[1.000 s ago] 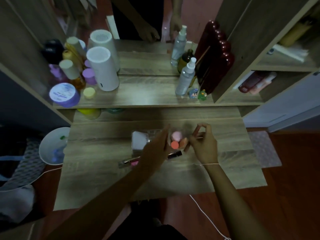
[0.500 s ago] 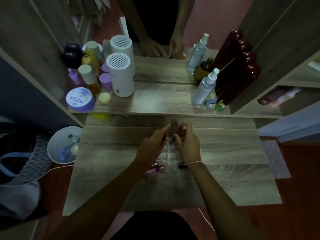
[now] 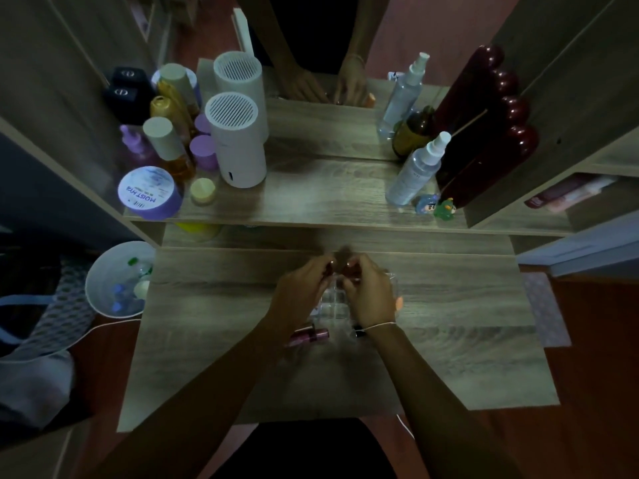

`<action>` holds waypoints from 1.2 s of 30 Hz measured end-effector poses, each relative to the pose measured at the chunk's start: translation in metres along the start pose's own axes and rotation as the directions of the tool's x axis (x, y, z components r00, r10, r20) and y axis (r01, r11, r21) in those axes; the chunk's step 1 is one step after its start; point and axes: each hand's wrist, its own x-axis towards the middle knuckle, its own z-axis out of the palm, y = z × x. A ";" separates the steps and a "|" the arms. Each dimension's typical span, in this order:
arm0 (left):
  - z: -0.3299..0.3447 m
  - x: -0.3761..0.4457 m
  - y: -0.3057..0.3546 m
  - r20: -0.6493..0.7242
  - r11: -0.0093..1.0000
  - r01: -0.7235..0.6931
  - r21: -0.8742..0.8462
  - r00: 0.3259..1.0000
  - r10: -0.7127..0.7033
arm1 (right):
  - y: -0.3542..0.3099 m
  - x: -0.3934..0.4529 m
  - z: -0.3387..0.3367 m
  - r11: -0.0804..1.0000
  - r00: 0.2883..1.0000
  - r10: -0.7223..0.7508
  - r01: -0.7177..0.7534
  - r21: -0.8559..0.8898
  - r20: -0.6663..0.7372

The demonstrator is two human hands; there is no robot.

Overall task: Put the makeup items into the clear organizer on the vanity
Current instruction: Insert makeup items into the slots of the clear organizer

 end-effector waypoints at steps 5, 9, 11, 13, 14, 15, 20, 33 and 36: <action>0.000 0.000 -0.001 0.022 1.000 -0.013 0.004 1.000 0.013 | 0.002 -0.001 0.001 0.999 1.000 -0.026 0.026 -0.019 -0.003; 0.001 -0.002 -0.002 0.042 1.000 0.008 -0.013 0.999 -0.007 | 0.002 -0.002 0.002 0.999 0.999 -0.033 0.033 -0.015 -0.008; 0.002 -0.002 -0.004 0.059 0.999 0.038 -0.032 0.998 -0.036 | 0.002 -0.002 0.002 1.000 1.000 -0.022 0.022 -0.020 -0.009; 0.002 -0.002 -0.006 0.061 0.998 0.047 -0.029 0.997 -0.046 | 0.002 -0.003 0.002 1.000 1.000 -0.021 0.020 -0.021 -0.007; 0.002 -0.003 -0.006 0.064 0.999 0.040 -0.027 0.997 -0.039 | 0.003 -0.003 0.002 1.000 1.000 -0.019 0.019 -0.016 -0.005; 0.002 -0.003 -0.006 0.067 0.999 0.032 -0.030 0.997 -0.030 | 0.003 -0.003 0.002 1.000 1.000 -0.013 0.013 -0.013 -0.002; 0.003 -0.004 -0.007 0.077 0.999 0.034 -0.039 0.997 -0.031 | 0.004 -0.003 0.001 1.000 1.000 0.004 -0.004 0.004 -0.006; 0.007 -0.005 -0.003 0.098 0.998 0.038 -0.042 0.995 -0.034 | 0.005 -0.004 -0.010 0.999 1.000 -0.028 0.027 0.045 0.009; 0.008 -0.007 -0.004 0.097 1.000 0.027 -0.014 0.995 -0.025 | 0.005 -0.004 -0.012 0.997 1.000 -0.030 0.030 0.070 0.006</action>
